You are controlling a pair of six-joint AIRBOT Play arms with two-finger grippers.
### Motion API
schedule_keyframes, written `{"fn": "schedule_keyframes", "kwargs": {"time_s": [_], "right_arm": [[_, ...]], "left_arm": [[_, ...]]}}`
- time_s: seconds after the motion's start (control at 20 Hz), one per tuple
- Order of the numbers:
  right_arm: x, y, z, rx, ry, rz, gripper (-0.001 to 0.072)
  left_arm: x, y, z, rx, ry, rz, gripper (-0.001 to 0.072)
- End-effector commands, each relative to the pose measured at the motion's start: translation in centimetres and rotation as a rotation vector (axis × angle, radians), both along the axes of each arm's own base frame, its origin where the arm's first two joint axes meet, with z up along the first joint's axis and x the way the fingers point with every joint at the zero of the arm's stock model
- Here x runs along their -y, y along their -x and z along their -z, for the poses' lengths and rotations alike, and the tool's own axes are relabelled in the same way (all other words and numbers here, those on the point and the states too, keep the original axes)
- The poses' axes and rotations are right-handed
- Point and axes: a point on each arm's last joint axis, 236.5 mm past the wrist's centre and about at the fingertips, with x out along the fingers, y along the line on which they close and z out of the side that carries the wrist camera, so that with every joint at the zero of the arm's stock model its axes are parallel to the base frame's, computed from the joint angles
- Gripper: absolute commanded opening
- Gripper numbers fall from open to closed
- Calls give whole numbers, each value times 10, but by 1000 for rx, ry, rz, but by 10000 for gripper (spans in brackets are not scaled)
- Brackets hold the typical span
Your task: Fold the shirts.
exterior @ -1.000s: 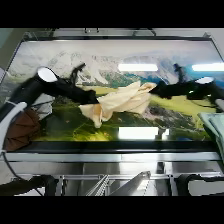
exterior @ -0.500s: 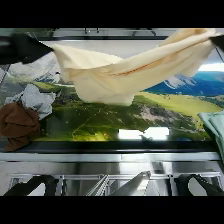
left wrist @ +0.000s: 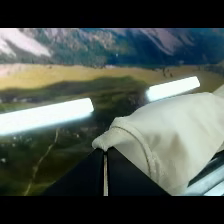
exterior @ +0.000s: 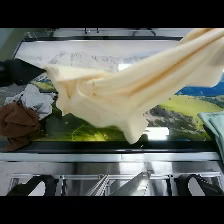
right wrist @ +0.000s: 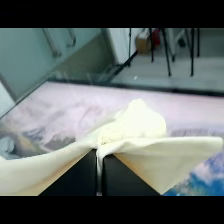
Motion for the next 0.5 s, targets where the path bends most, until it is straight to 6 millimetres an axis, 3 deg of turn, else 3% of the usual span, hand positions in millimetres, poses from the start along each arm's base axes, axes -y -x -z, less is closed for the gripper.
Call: {"fn": "schedule_keyframes", "kwargs": {"time_s": [0.0,0.2,0.25,0.3,0.35,0.45], "right_arm": [[-12,-7,115,-350,-119,-115,17],[-7,-22,268,-641,-187,6,17],[-4,-25,294,-688,-182,39,64],[-1,-25,313,-730,-171,47,277],[3,-24,325,-763,-164,51,448],[17,-22,335,-790,-118,55,463]], "left_arm": [[14,-13,81,-170,-4,78,24],[33,-46,163,-316,-11,123,24],[33,-55,177,-348,-8,126,23],[32,-64,185,-378,-4,136,24],[28,-70,185,-406,7,148,184],[10,-76,173,-487,49,132,589]]}}
